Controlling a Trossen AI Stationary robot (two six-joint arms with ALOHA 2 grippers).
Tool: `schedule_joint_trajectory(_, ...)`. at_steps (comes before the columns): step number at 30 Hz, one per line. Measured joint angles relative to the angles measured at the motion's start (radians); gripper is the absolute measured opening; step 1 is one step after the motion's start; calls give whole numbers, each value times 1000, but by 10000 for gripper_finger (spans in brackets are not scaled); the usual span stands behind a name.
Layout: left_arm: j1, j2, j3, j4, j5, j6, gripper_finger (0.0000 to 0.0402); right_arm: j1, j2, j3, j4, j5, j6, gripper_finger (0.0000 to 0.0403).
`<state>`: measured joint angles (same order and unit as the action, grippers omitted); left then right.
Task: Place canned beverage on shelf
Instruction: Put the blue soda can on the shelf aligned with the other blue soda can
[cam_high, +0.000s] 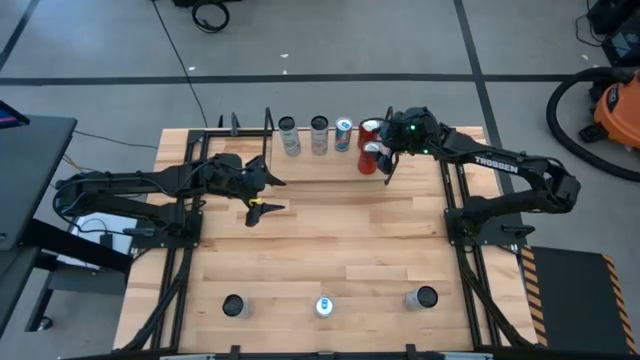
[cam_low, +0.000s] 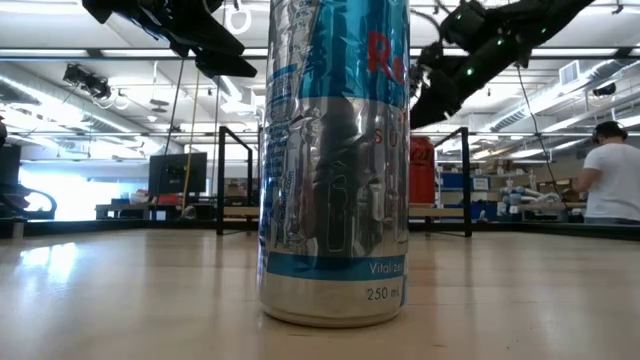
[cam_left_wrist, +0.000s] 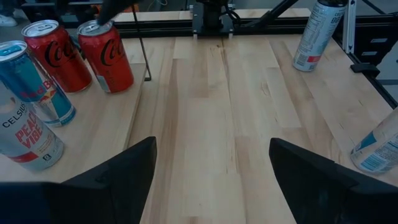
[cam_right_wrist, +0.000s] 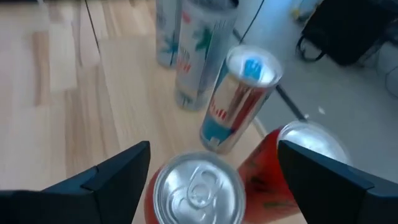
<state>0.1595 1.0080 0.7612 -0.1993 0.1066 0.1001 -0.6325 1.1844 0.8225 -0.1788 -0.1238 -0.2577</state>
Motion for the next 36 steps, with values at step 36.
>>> schedule_joint_trajectory(36, 0, 0, 0, 1, 0, -1, 314, 561, 66, 2, 193, -470, -56, 348)
